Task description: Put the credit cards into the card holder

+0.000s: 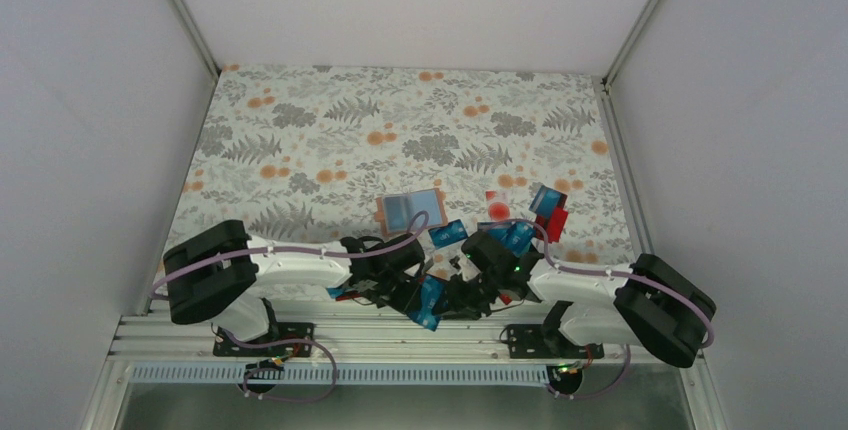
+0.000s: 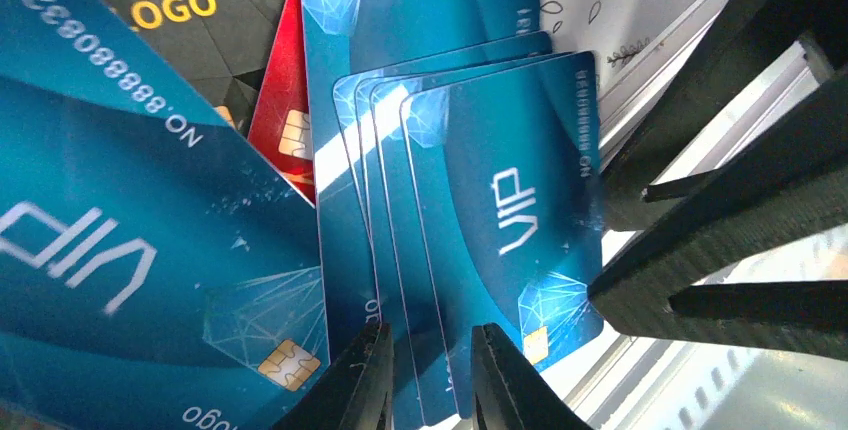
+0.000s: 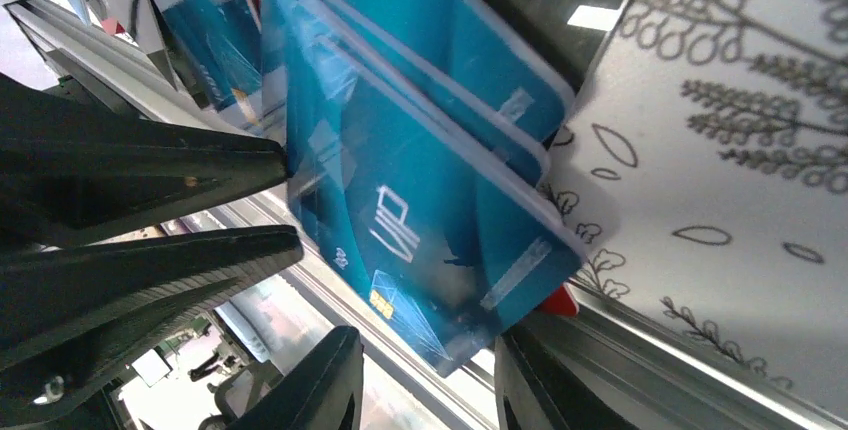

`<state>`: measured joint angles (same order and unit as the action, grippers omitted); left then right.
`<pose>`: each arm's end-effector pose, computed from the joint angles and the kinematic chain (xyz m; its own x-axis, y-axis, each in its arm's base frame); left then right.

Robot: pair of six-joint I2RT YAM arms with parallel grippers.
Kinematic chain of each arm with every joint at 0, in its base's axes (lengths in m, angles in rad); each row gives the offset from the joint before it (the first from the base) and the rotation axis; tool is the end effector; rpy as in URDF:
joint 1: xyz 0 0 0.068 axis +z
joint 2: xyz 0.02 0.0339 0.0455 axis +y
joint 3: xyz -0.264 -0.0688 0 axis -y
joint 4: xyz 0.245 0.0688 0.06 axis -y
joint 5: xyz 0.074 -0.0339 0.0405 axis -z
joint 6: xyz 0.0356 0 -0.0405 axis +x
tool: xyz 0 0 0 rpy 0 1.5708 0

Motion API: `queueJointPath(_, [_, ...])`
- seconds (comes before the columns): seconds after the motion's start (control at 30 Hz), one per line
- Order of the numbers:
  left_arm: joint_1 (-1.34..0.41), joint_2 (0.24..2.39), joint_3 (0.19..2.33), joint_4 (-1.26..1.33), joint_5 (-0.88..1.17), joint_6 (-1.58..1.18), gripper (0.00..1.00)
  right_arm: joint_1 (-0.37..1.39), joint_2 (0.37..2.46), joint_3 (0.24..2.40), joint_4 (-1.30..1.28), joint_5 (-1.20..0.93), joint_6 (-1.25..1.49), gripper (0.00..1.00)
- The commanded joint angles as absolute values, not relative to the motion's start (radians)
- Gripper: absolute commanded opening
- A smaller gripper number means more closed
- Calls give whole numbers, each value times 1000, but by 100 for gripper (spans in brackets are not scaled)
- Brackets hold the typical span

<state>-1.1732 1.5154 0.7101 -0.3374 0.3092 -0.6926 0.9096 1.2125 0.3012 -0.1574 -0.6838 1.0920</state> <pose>0.0919 -0.2469 0.1438 -0.8631 0.4844 -0.1427 0.4886 0.7298 -0.4781 0.0890 0.1510 0.1148 -0.9567 -0.1092 0.2698 0.1099 0.7228 0.6823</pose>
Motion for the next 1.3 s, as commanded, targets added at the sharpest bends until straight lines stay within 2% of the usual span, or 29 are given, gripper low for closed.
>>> queueJointPath(0.0, [-1185, 1549, 703, -291, 337, -705, 21, 926, 1233, 293, -130, -680, 1099, 35])
queueJointPath(0.3, [-1197, 1593, 707, -250, 344, -715, 21, 926, 1215, 291, -145, -666, 1099, 29])
queueJointPath(0.5, [-1200, 1603, 719, -250, 333, -719, 20, 926, 1193, 335, -245, -624, 1060, 18])
queueJointPath(0.63, [-1199, 1595, 730, -272, 303, -726, 20, 924, 1175, 371, -342, -585, 1022, 5])
queueJointPath(0.7, [-1199, 1576, 744, -299, 266, -732, 20, 912, 1166, 394, -381, -579, 1000, 4])
queueJointPath(0.87, [-1172, 1466, 788, -388, 143, -755, 20, 811, 1137, 507, -480, -593, 862, 4])
queueJointPath(1.0, [-1074, 1324, 784, -415, 89, -755, 23, 689, 1116, 640, -512, -676, 702, 4])
queueJointPath(1.27, [-849, 1033, 828, -370, 179, -613, 32, 564, 1126, 823, -398, -951, 508, 4])
